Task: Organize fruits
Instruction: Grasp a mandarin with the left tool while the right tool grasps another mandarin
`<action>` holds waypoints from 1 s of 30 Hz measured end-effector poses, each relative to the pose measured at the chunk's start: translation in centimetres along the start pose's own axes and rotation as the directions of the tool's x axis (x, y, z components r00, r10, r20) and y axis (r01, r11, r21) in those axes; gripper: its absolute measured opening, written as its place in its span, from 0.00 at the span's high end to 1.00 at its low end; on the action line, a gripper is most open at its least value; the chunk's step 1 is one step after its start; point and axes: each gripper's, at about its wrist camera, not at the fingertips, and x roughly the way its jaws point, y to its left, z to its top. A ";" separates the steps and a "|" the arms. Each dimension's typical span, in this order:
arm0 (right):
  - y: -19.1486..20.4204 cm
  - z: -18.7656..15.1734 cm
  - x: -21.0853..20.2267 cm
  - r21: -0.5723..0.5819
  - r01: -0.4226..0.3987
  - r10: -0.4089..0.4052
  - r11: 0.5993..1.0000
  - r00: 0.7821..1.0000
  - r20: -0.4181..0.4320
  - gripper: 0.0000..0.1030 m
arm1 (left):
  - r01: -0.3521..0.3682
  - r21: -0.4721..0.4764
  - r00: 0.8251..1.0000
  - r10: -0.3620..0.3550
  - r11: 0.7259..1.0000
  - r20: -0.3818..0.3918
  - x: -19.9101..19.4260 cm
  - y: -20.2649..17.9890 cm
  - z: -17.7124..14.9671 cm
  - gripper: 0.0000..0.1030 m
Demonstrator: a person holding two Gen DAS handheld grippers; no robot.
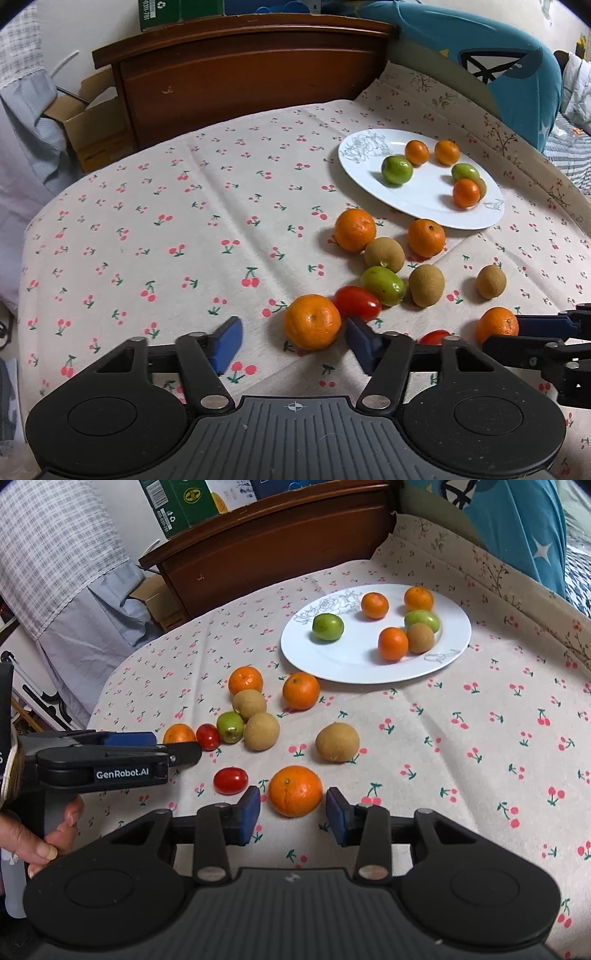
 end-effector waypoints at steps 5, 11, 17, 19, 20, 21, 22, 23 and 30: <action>0.1 0.0 0.3 -0.011 0.007 -0.007 1.000 1.000 0.010 0.68 | 0.017 0.003 1.000 -0.017 1.000 0.014 0.0 -0.2 0.0 0.63; -0.1 0.0 0.1 0.002 0.009 -0.009 1.000 1.000 0.013 0.69 | 0.031 0.009 0.999 -0.032 0.999 0.020 -0.3 -0.5 0.0 0.71; -0.8 0.3 -0.7 0.054 -0.011 0.010 0.998 1.000 0.029 0.69 | 0.025 -0.047 0.999 -0.023 0.999 0.048 -1.5 0.2 0.1 0.71; -0.7 0.4 -0.9 0.051 -0.021 0.019 0.998 0.999 0.039 0.69 | 0.024 -0.077 0.998 -0.019 0.997 0.062 -2.0 0.6 0.3 0.71; -0.6 0.4 -0.9 0.047 -0.021 0.020 0.999 0.999 0.040 0.69 | 0.024 -0.086 0.998 -0.018 0.996 0.068 -2.1 0.7 0.3 0.71; -0.6 0.4 -0.9 0.044 -0.023 0.021 0.999 0.999 0.038 0.69 | 0.026 -0.092 0.997 -0.019 0.995 0.074 -2.3 0.7 0.4 0.71; -0.5 0.4 -0.9 0.042 -0.024 0.022 0.999 0.999 0.037 0.69 | 0.030 -0.098 0.997 -0.022 0.995 0.080 -2.5 0.7 0.5 0.71; -0.5 0.5 -1.0 0.040 -0.024 0.023 0.999 0.999 0.037 0.69 | 0.036 -0.102 0.996 -0.028 0.994 0.085 -2.6 0.7 0.6 0.71; -0.8 0.9 -1.4 0.055 -0.024 0.021 0.998 0.998 0.058 0.69 | 0.054 -0.103 0.993 -0.042 0.993 0.114 -3.1 0.2 0.9 0.71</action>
